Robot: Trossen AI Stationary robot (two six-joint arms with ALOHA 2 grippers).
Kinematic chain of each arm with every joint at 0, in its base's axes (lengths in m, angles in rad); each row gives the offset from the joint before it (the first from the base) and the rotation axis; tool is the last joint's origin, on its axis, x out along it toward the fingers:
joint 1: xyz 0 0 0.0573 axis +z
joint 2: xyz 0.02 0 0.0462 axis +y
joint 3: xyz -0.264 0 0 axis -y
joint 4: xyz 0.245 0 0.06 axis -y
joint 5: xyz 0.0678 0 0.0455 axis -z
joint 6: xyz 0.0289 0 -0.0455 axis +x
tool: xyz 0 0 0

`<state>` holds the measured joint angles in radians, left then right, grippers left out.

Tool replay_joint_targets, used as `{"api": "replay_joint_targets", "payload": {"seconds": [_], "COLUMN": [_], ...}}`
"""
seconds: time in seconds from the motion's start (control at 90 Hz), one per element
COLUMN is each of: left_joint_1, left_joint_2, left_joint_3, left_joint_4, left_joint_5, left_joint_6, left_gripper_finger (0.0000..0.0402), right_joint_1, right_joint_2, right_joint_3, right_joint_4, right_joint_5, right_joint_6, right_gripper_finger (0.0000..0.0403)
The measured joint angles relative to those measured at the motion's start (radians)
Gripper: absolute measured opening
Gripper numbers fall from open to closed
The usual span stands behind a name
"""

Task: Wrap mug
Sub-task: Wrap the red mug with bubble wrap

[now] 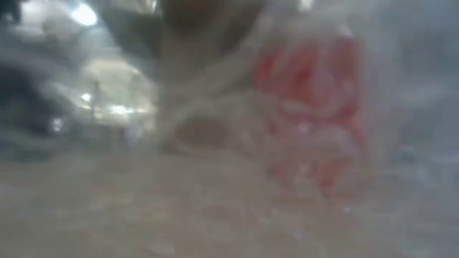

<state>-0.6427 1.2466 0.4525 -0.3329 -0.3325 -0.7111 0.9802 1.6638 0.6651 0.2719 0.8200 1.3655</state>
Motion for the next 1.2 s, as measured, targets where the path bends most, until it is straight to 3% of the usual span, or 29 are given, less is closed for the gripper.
{"api": "replay_joint_targets", "payload": {"seconds": [0.122, 0.233, 0.344, 0.444, 0.567, 0.744, 0.856, 1.2], "left_joint_1": [-0.043, -0.081, -0.098, -0.093, -0.051, 0.019, 0.037, 0.017], "left_joint_2": [-0.001, 0.01, 0.056, 0.097, 0.117, 0.116, 0.088, -0.173], "left_joint_3": [-0.036, -0.084, -0.1, -0.099, -0.096, -0.095, -0.079, 0.065], "left_joint_4": [0.04, 0.191, 0.353, 0.499, 0.706, 0.938, 0.852, 0.247], "left_joint_5": [0.003, -0.005, -0.036, -0.068, -0.138, -0.115, -0.096, -0.149], "left_joint_6": [-0.112, -0.195, -0.213, -0.117, 0.001, 0.175, 0.19, 0.183], "left_gripper_finger": [0.0088, 0.0085, 0.005, 0.0009, 0.0001, 0.0, 0.0, 0.0], "right_joint_1": [0.0, 0.0, 0.0, 0.0, 0.0, 0.0, 0.0, 0.0], "right_joint_2": [0.0, 0.0, 0.0, 0.0, 0.0, 0.001, 0.001, 0.001], "right_joint_3": [0.0, 0.0, 0.0, 0.0, 0.0, 0.0, 0.0, 0.0], "right_joint_4": [0.0, -0.002, -0.002, -0.003, 0.0, 0.0, 0.011, 0.015], "right_joint_5": [0.0, 0.0, 0.001, 0.001, 0.002, 0.003, 0.003, 0.008], "right_joint_6": [0.0, -0.002, -0.008, -0.009, -0.012, -0.019, -0.039, -0.064], "right_gripper_finger": [0.0, 0.0, 0.0, 0.0, 0.0, 0.0, 0.0, 0.0]}}
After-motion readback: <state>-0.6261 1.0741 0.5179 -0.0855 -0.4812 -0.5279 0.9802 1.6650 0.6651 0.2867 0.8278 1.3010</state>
